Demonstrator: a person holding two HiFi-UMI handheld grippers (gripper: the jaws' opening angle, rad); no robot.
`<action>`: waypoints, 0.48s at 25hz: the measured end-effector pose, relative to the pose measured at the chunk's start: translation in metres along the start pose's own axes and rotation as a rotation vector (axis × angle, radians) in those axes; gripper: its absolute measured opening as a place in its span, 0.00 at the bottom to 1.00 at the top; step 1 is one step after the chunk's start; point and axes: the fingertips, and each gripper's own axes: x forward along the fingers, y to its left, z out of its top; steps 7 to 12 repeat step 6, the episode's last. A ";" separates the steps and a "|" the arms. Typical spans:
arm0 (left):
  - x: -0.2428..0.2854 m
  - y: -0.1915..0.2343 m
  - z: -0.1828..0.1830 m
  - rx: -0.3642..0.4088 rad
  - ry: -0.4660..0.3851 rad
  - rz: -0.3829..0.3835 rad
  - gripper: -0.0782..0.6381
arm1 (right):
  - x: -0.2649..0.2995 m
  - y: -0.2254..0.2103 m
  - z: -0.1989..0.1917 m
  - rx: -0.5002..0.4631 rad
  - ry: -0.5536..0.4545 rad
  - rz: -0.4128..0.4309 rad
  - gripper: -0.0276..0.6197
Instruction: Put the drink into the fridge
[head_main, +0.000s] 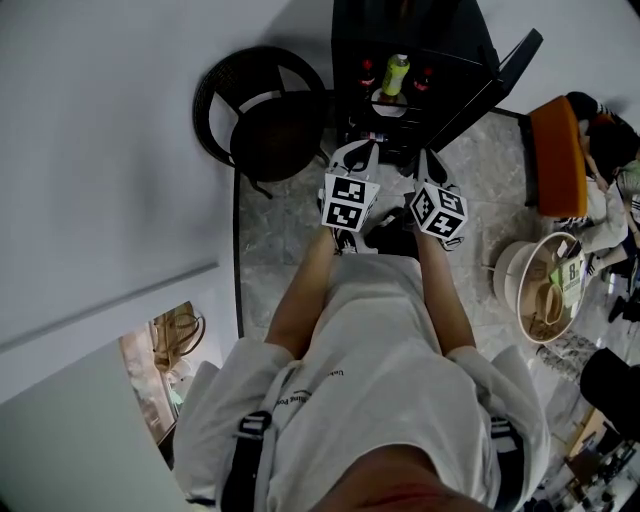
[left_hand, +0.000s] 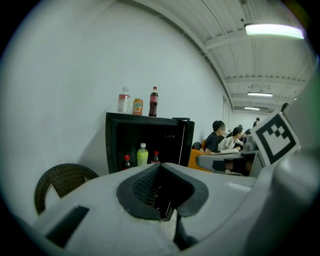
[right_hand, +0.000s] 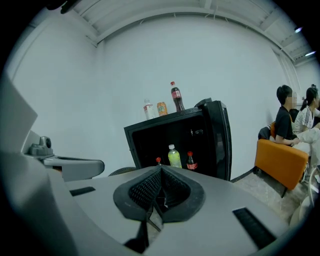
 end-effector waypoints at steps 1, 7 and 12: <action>0.002 0.000 -0.002 0.007 0.017 0.003 0.12 | 0.000 0.001 0.001 -0.005 -0.002 0.002 0.05; 0.005 0.010 -0.012 -0.016 0.033 0.020 0.12 | -0.001 0.006 0.000 -0.014 -0.001 0.008 0.05; 0.005 0.010 -0.012 -0.016 0.033 0.020 0.12 | -0.001 0.006 0.000 -0.014 -0.001 0.008 0.05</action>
